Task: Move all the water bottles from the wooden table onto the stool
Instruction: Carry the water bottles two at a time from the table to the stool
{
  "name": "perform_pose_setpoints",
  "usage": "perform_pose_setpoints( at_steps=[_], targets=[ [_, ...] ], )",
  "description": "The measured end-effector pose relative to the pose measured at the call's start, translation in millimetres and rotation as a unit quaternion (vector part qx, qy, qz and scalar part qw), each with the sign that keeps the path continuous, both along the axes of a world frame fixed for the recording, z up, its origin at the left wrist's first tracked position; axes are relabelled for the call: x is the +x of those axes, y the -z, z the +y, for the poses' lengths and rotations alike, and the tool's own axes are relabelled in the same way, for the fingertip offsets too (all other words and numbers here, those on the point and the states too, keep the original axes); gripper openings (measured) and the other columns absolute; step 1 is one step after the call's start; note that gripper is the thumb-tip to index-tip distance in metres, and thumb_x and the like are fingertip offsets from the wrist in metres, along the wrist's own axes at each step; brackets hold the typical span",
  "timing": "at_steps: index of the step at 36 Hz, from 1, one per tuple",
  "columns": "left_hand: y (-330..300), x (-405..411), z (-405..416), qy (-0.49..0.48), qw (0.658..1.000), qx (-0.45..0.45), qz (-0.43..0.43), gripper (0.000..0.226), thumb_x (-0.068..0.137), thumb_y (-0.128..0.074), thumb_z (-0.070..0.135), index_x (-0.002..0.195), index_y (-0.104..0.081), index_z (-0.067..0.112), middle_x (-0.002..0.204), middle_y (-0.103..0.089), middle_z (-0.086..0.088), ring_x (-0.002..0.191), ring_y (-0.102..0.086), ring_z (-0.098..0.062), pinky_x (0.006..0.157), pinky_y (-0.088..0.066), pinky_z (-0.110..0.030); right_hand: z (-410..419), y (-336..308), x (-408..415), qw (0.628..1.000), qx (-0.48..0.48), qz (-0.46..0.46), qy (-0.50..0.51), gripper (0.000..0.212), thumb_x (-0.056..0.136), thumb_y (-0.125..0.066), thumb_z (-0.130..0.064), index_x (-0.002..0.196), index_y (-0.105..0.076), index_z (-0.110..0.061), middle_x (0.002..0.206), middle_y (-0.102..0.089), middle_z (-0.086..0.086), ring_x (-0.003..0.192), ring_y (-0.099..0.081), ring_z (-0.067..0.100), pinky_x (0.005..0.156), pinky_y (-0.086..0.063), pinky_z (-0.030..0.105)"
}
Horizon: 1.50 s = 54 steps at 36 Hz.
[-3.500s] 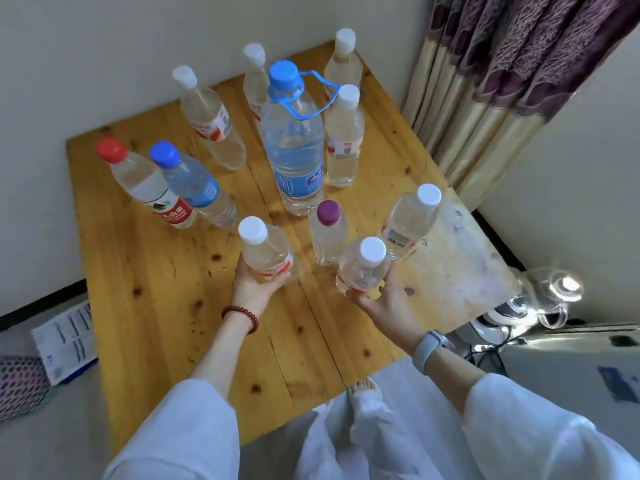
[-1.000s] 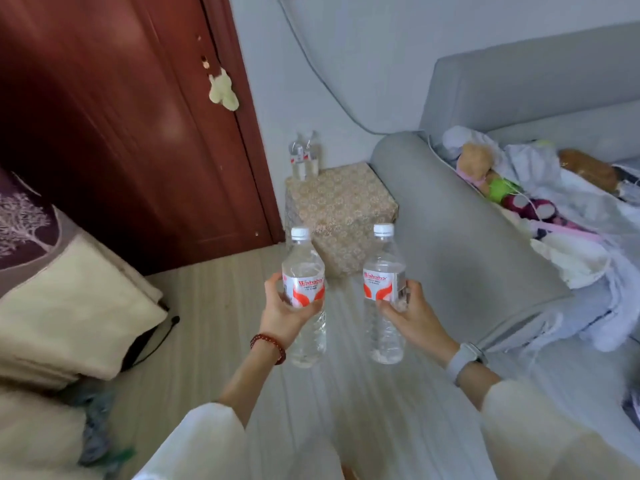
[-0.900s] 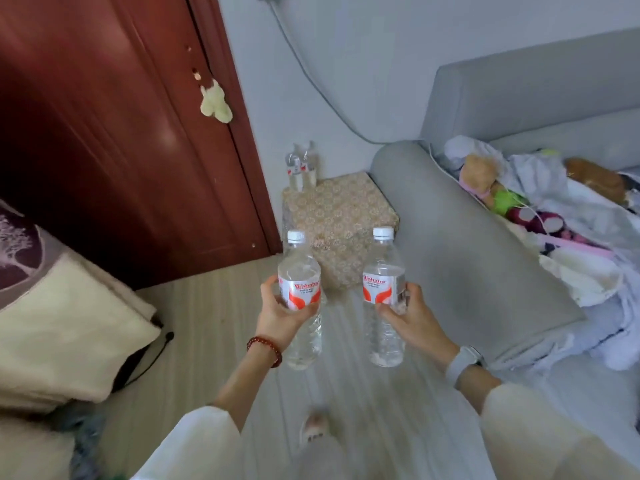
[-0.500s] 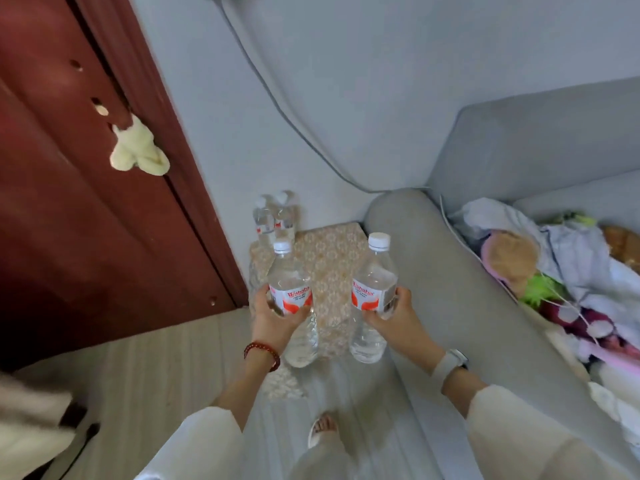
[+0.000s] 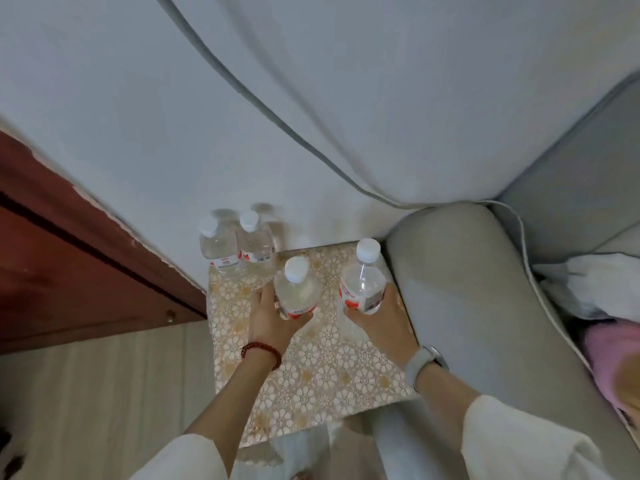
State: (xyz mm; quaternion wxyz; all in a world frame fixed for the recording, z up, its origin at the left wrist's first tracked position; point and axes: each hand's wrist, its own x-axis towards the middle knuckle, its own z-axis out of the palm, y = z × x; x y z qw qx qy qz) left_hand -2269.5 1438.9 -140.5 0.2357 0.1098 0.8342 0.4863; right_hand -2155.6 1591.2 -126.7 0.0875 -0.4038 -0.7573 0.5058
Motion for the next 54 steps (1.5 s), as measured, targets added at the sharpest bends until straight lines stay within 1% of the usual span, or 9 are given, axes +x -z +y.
perform_pose_setpoints(
  at_steps=[5,12,20,24,30,33,37,44,54],
  targets=[
    [41,-29,51,-0.008,0.999,-0.010,0.050,0.078,0.059,-0.084,0.021,0.127,-0.045,0.017,0.121,-0.048,-0.004,0.103,-0.050,-0.019,0.091,-0.050,-0.043,36,46,-49,0.999,-0.036,0.024,-0.008,0.069,0.068,-0.079,-0.026,0.119,-0.034,-0.025,0.096,-0.050,-0.024,0.083,-0.053,-0.006,0.060,-0.043,0.008],
    [53,-49,82,-0.022,0.997,0.000,0.076,0.071,0.066,-0.078,0.032,0.126,-0.042,0.036,0.105,-0.058,0.014,0.097,-0.054,-0.007,0.073,-0.044,-0.018,55,73,-78,0.993,-0.084,0.083,-0.009,0.076,0.071,-0.077,-0.015,0.128,-0.027,-0.017,0.105,-0.044,-0.024,0.088,-0.044,-0.032,0.066,-0.036,-0.008],
    [44,-40,74,-0.041,0.995,-0.056,0.065,0.093,0.070,-0.077,0.027,0.141,-0.017,0.033,0.132,-0.054,-0.006,0.114,-0.056,-0.026,0.083,-0.042,-0.031,58,68,-57,0.985,-0.134,0.069,-0.079,0.076,0.078,-0.071,-0.020,0.136,-0.023,-0.030,0.119,-0.036,-0.032,0.119,-0.046,0.010,0.099,-0.042,0.024],
    [23,-47,76,-0.027,0.994,-0.036,0.096,0.094,0.065,-0.080,0.030,0.135,-0.019,0.040,0.143,-0.037,0.000,0.121,-0.047,-0.021,0.088,-0.049,-0.038,57,58,-63,0.988,-0.103,0.076,-0.084,0.070,0.078,-0.071,-0.022,0.127,-0.026,-0.045,0.120,-0.035,-0.034,0.119,-0.045,0.009,0.092,-0.041,0.015],
    [3,-56,84,0.053,0.951,-0.135,0.274,0.075,0.056,-0.084,0.032,0.121,-0.051,0.017,0.120,-0.061,-0.004,0.108,-0.055,-0.028,0.086,-0.043,-0.041,56,54,-71,0.991,-0.085,0.076,-0.064,0.068,0.075,-0.074,-0.024,0.125,-0.030,-0.033,0.117,-0.046,-0.014,0.104,-0.049,0.000,0.076,-0.039,-0.002],
    [0,-60,82,0.071,0.922,-0.188,0.332,0.073,0.052,-0.084,0.038,0.116,-0.054,0.018,0.105,-0.069,0.000,0.101,-0.056,-0.027,0.081,-0.033,-0.035,52,54,-78,0.989,-0.105,0.088,-0.047,0.066,0.074,-0.075,-0.022,0.124,-0.032,-0.031,0.118,-0.047,-0.007,0.109,-0.050,0.011,0.088,-0.047,0.014],
    [-2,-67,84,0.062,0.926,-0.180,0.325,0.077,0.052,-0.086,0.031,0.119,-0.053,0.012,0.103,-0.070,-0.005,0.098,-0.057,-0.031,0.076,-0.046,-0.038,48,52,-98,0.989,-0.118,0.092,-0.020,0.073,0.072,-0.076,-0.020,0.132,-0.034,-0.017,0.127,-0.043,0.006,0.120,-0.043,0.025,0.097,-0.046,0.046],
    [-9,-71,90,-0.010,0.944,-0.177,0.278,0.088,0.065,-0.080,0.017,0.138,-0.030,0.009,0.113,-0.060,-0.017,0.115,-0.047,-0.032,0.074,-0.049,-0.044,48,49,-119,0.988,-0.130,0.078,-0.043,0.070,0.078,-0.070,-0.027,0.136,-0.033,-0.017,0.132,-0.048,0.003,0.122,-0.045,0.018,0.106,-0.039,0.040],
    [-22,-76,85,0.018,0.882,-0.236,0.408,0.071,0.051,-0.086,0.016,0.116,-0.057,0.009,0.097,-0.070,-0.007,0.090,-0.063,-0.030,0.080,-0.045,-0.043,46,44,-120,0.987,-0.137,0.080,-0.038,0.057,0.082,-0.066,-0.023,0.131,-0.036,-0.016,0.118,-0.050,-0.002,0.112,-0.048,0.015,0.102,-0.043,0.042]
  ],
)
